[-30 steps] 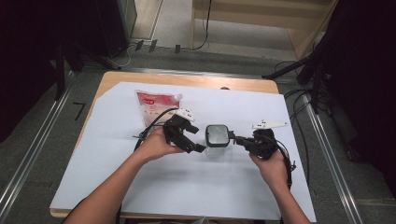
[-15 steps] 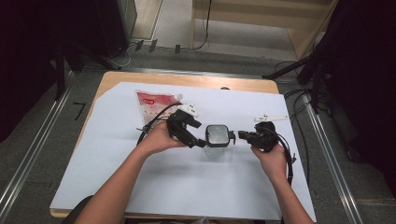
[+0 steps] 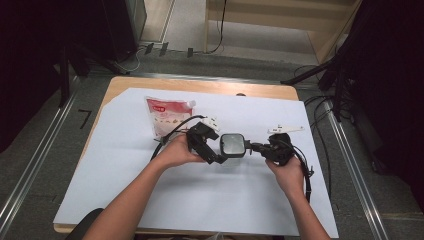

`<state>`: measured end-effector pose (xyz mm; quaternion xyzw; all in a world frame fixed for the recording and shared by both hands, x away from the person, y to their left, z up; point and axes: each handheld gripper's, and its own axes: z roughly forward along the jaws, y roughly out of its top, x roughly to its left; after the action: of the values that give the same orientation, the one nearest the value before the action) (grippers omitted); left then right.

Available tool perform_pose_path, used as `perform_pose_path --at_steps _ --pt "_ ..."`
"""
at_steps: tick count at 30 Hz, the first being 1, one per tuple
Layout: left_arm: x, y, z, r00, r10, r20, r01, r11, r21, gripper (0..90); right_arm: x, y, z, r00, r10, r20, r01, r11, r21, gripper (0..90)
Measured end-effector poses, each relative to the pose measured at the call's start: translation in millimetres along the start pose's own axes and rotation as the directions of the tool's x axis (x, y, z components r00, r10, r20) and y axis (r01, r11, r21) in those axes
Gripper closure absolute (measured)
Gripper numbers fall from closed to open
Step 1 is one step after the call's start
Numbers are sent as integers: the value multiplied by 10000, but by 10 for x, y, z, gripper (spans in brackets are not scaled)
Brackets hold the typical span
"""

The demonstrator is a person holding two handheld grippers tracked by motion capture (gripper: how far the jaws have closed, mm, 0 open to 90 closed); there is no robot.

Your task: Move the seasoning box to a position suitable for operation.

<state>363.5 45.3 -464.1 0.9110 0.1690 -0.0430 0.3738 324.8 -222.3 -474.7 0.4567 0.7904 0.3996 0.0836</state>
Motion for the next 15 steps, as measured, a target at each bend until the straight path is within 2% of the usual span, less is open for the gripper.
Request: perform_pose_path --at_steps 8,12,15 --pt "12 27 101 10000 61 -36 -62 9999 -147 73 11 -21 8 9999 79 121 -78 9999 -128 900" --pt "23 33 158 9999 -56 -93 55 10000 -64 76 15 -27 14 9998 51 178 -48 9999 -163 900" --pt "33 34 153 10000 10 42 -9 9998 -176 122 22 -30 14 9997 86 219 -82 9998 -166 900"
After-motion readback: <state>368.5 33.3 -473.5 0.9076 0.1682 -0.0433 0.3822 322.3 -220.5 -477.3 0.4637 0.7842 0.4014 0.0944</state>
